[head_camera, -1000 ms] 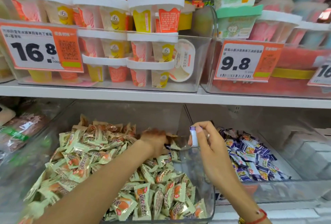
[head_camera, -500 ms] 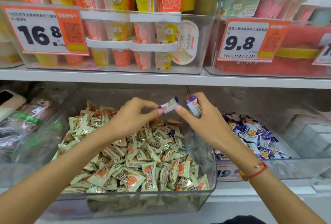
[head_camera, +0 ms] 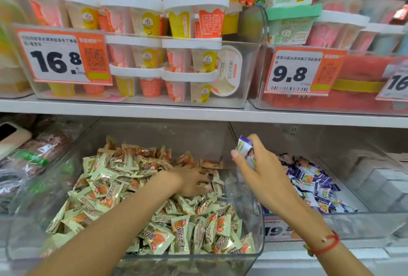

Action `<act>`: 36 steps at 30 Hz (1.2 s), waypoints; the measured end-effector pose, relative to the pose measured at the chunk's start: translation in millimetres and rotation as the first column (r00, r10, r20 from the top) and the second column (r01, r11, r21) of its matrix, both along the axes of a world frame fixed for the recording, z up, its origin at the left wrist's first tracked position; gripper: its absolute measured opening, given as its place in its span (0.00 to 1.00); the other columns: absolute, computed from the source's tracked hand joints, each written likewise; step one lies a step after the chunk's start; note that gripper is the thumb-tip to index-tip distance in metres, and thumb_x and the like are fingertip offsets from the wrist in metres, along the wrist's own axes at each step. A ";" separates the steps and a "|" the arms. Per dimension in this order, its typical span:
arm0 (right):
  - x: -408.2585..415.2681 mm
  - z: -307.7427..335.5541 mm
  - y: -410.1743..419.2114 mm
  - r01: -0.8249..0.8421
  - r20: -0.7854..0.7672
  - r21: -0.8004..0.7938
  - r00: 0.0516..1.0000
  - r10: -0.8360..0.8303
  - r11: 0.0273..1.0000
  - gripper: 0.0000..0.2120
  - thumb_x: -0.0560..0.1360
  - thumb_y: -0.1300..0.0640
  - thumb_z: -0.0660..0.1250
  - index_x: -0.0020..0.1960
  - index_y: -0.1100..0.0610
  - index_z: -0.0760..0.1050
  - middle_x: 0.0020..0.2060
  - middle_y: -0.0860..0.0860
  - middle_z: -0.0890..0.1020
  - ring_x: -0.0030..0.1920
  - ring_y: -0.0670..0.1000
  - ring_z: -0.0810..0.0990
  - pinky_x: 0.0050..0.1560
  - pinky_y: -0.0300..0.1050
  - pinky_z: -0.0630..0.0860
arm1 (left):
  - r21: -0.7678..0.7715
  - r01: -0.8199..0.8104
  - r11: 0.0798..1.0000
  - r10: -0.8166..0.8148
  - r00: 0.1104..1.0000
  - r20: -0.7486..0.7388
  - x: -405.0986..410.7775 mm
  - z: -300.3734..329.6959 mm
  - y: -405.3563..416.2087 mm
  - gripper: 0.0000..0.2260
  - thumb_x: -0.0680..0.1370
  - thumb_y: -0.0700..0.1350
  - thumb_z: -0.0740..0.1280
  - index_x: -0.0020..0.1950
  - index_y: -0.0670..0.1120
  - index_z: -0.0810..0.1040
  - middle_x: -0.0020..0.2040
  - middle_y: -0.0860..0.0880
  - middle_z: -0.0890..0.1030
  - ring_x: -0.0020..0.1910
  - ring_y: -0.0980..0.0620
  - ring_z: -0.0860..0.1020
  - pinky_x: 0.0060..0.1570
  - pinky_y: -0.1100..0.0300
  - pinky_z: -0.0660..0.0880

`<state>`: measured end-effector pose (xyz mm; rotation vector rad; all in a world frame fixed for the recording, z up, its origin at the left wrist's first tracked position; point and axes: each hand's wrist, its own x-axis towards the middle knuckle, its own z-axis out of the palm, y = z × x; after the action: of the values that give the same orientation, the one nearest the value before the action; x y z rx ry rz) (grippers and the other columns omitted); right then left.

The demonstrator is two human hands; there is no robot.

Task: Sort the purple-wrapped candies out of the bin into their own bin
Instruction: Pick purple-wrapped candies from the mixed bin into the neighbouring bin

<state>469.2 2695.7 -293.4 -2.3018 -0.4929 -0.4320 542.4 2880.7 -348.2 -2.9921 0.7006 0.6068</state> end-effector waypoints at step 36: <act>12.5 1.8 -6.2 0.120 0.048 -0.361 0.993 -0.110 0.925 0.07 0.81 0.50 0.57 0.52 0.46 0.74 0.36 0.46 0.79 0.32 0.49 0.74 0.33 0.46 0.69 | -0.418 -0.243 0.876 0.358 0.906 0.224 -7.4 19.1 0.8 0.17 0.76 0.58 0.65 0.63 0.54 0.77 0.58 0.53 0.80 0.53 0.51 0.78 0.51 0.57 0.75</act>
<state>481.7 2689.5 -291.6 -2.6973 -0.4842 -0.4598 535.1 2881.5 -329.1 -3.4806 0.3584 0.0012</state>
